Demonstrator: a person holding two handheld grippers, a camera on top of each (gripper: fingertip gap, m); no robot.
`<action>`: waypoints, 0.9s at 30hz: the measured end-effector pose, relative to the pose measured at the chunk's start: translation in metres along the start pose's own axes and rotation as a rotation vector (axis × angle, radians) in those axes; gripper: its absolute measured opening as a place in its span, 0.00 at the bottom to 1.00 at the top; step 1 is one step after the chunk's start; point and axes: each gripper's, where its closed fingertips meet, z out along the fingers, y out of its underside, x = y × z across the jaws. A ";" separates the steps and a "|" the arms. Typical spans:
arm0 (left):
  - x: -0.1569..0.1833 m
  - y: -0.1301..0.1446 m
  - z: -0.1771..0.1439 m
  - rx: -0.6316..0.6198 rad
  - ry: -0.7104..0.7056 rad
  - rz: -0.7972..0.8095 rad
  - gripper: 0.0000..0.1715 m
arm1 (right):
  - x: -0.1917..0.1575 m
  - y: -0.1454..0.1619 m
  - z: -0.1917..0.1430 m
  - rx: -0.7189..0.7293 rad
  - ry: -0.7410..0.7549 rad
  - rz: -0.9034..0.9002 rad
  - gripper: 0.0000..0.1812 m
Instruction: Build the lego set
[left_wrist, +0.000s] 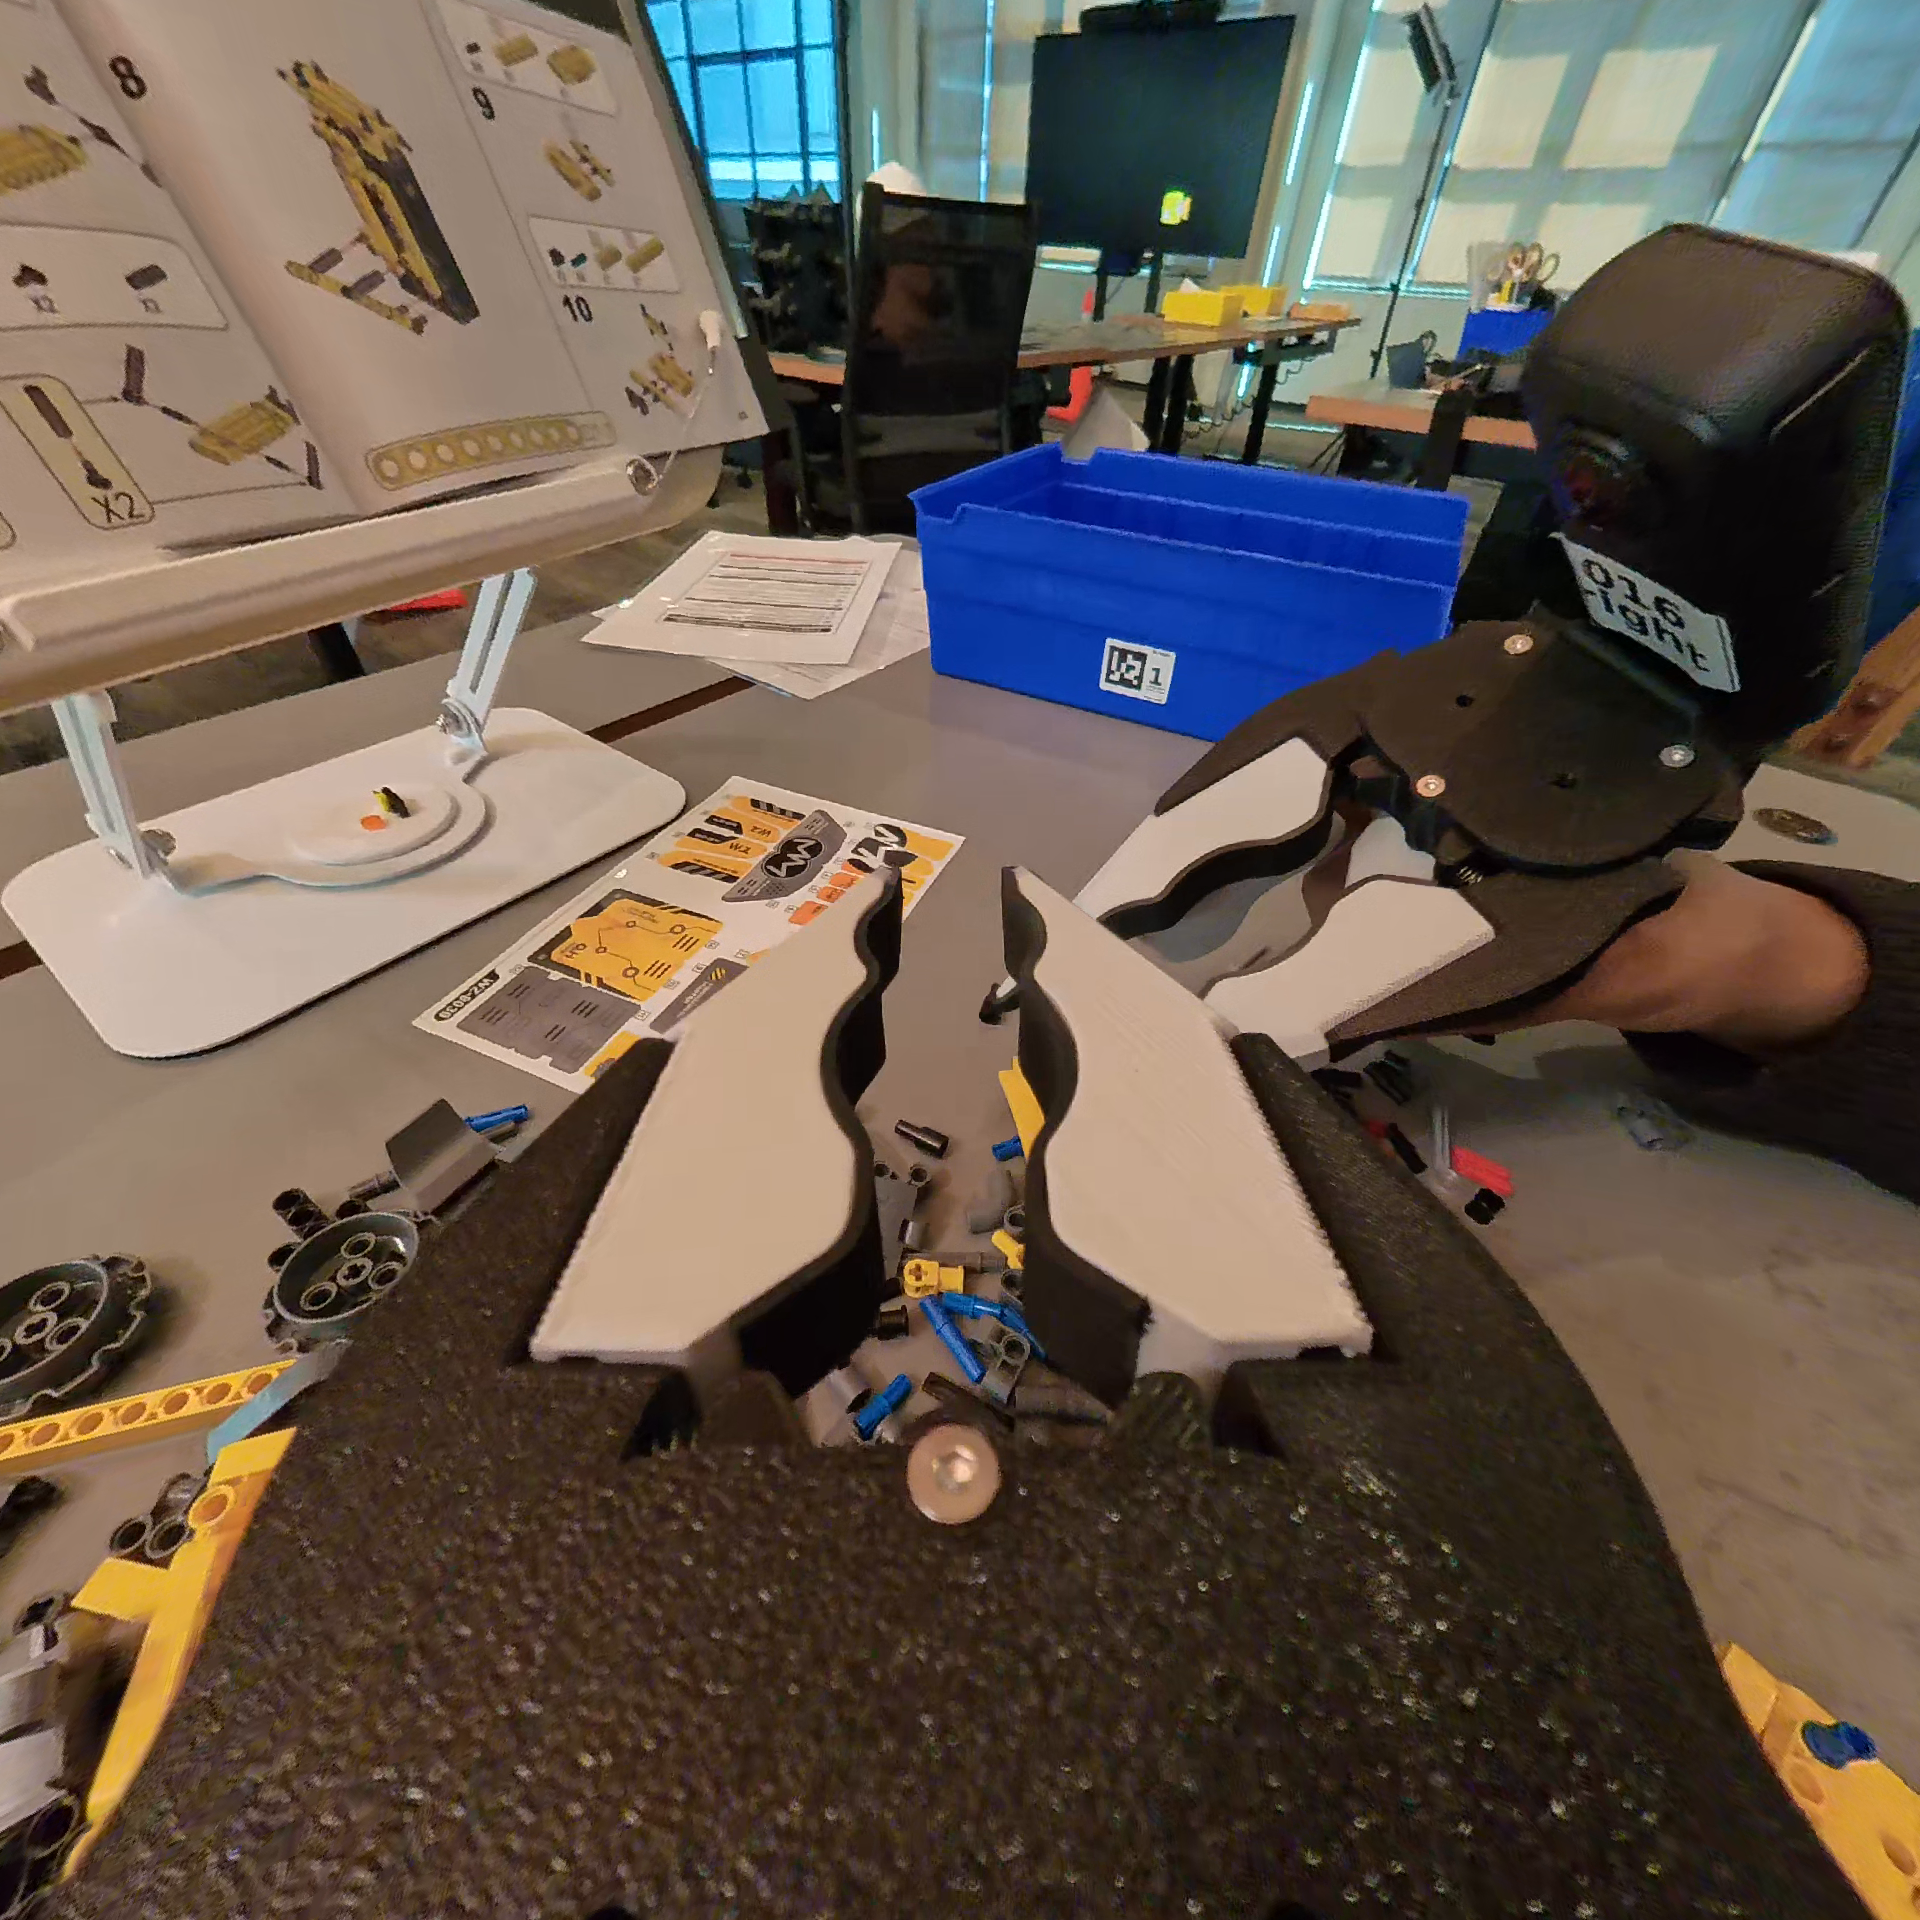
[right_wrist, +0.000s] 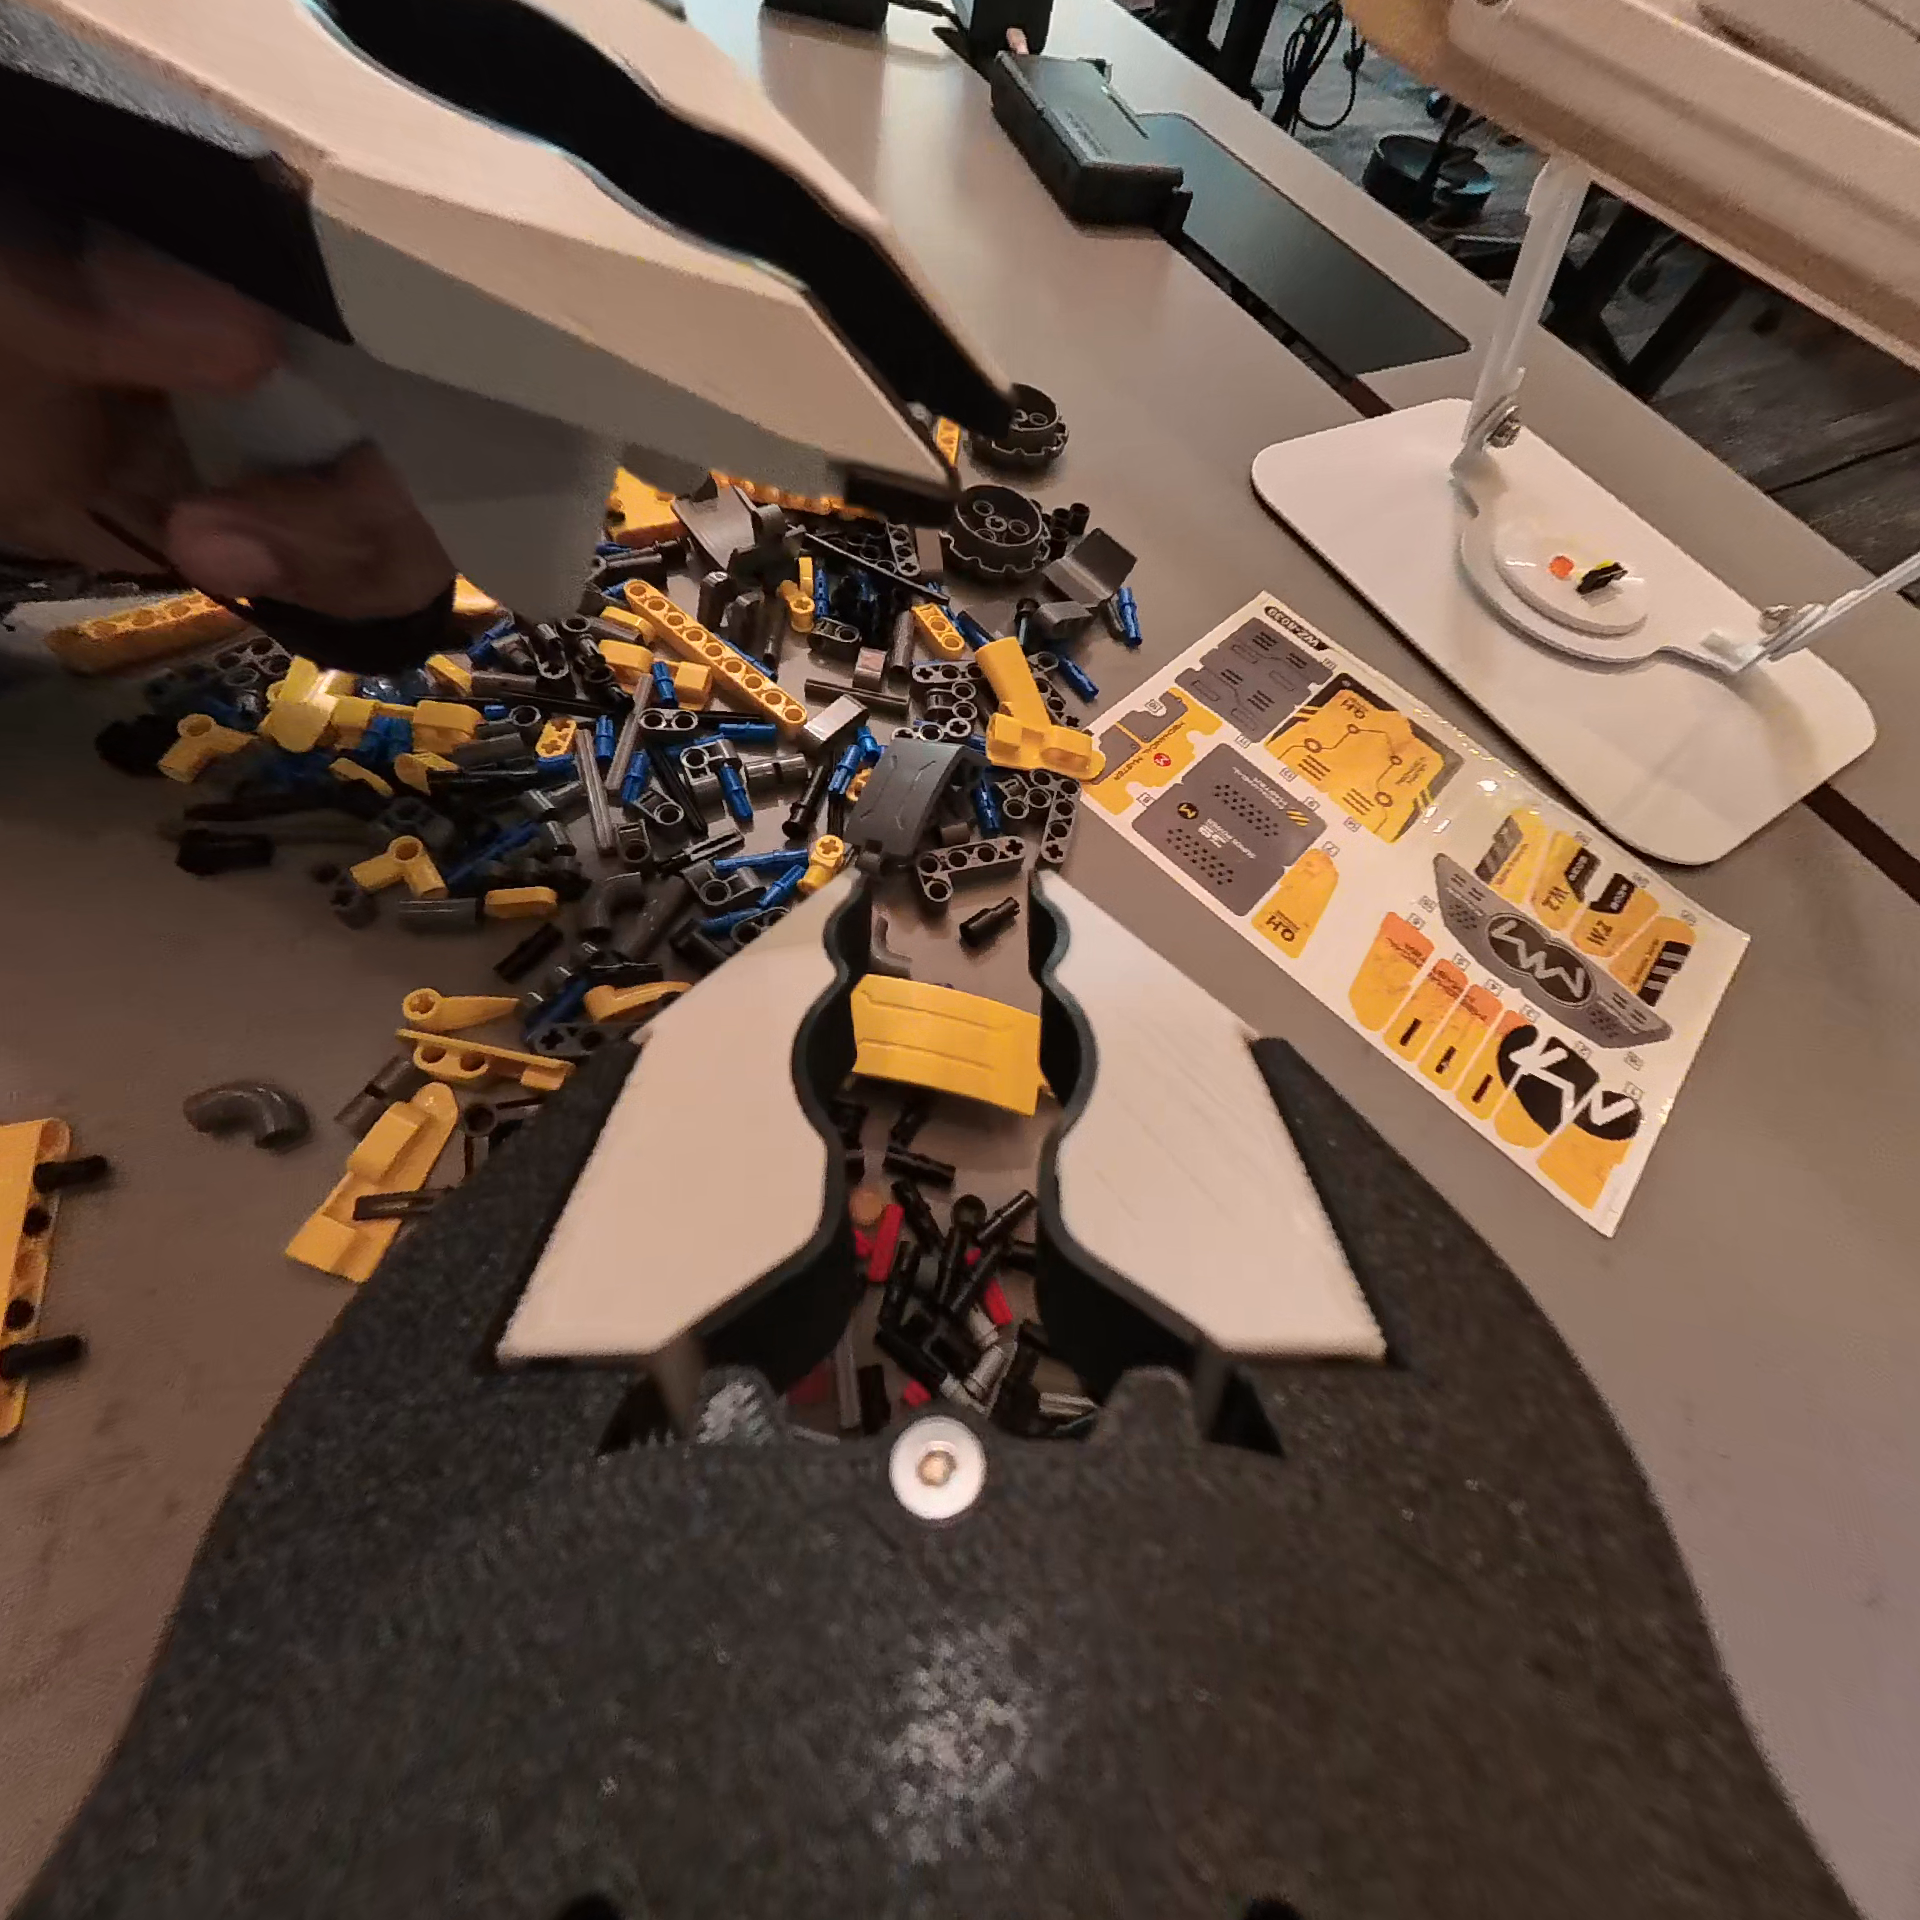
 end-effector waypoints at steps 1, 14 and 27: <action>0.000 0.001 0.000 -0.002 0.003 -0.006 0.11 | 0.000 -0.001 -0.001 0.004 0.001 0.001 0.16; -0.004 0.009 0.004 -0.028 -0.008 0.005 0.11 | 0.000 -0.003 -0.002 0.012 0.008 -0.017 0.17; -0.010 0.013 0.004 -0.045 -0.007 -0.027 0.11 | 0.038 -0.046 -0.047 0.292 0.096 0.079 0.16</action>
